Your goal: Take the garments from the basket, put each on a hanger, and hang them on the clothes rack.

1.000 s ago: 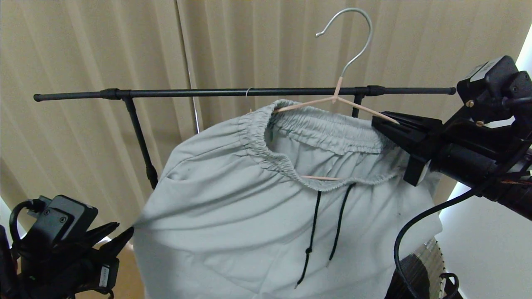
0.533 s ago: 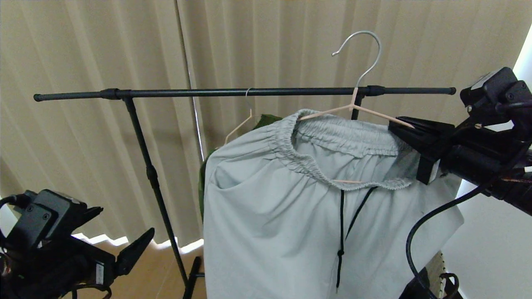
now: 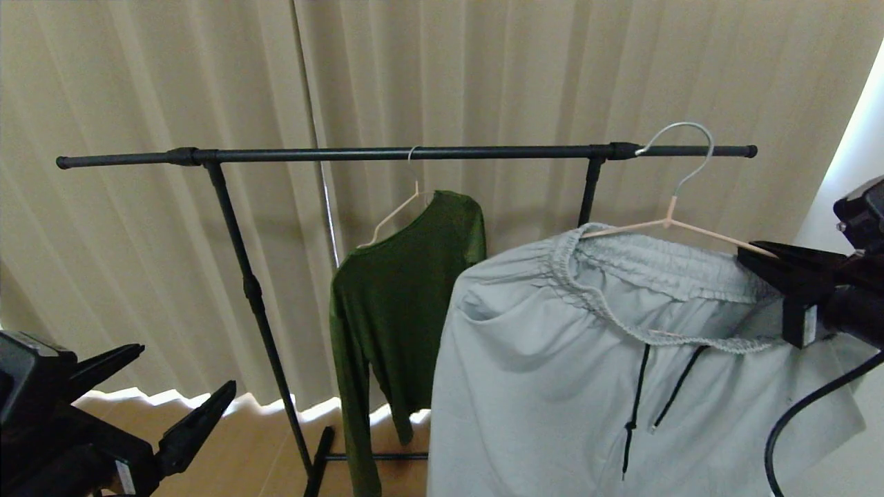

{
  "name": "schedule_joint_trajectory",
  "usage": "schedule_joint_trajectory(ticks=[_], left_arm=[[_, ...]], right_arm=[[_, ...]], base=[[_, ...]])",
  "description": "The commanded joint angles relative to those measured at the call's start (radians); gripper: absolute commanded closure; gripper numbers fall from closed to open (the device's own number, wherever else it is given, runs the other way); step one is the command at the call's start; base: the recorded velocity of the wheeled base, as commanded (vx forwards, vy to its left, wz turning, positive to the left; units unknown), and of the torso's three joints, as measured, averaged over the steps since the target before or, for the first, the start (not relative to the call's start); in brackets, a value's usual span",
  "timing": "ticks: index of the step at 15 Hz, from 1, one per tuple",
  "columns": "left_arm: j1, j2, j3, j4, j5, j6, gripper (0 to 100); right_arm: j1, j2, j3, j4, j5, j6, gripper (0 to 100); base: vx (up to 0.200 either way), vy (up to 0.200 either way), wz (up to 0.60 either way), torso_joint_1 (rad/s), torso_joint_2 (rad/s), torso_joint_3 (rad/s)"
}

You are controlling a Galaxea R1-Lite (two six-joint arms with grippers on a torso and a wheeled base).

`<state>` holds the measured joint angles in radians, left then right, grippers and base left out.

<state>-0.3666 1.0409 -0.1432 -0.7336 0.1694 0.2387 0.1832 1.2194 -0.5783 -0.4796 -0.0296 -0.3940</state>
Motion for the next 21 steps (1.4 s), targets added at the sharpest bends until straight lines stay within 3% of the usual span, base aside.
schedule_joint_trajectory(ticks=[1,7,15,21], left_arm=[[-0.002,-0.021,0.004,-0.001,0.001,-0.010,0],[0.000,-0.028,-0.006,-0.001,0.001,-0.013,0],[-0.002,-0.019,-0.006,-0.001,0.001,-0.016,0],[0.000,-0.018,-0.013,0.000,0.001,-0.024,0]], right_arm=[[-0.077,-0.133,0.008,0.136,-0.001,0.000,100],[-0.205,-0.136,0.008,0.207,-0.067,-0.025,100],[-0.195,-0.089,0.003,0.188,-0.076,0.006,100],[-0.137,-0.080,0.003,0.167,-0.076,0.038,100]], base=[[0.000,0.000,0.00,0.000,0.00,0.000],[0.000,0.000,0.00,0.000,0.00,0.000],[0.000,0.000,0.00,0.000,0.00,0.000],[0.033,0.000,0.00,0.001,0.00,0.001]])
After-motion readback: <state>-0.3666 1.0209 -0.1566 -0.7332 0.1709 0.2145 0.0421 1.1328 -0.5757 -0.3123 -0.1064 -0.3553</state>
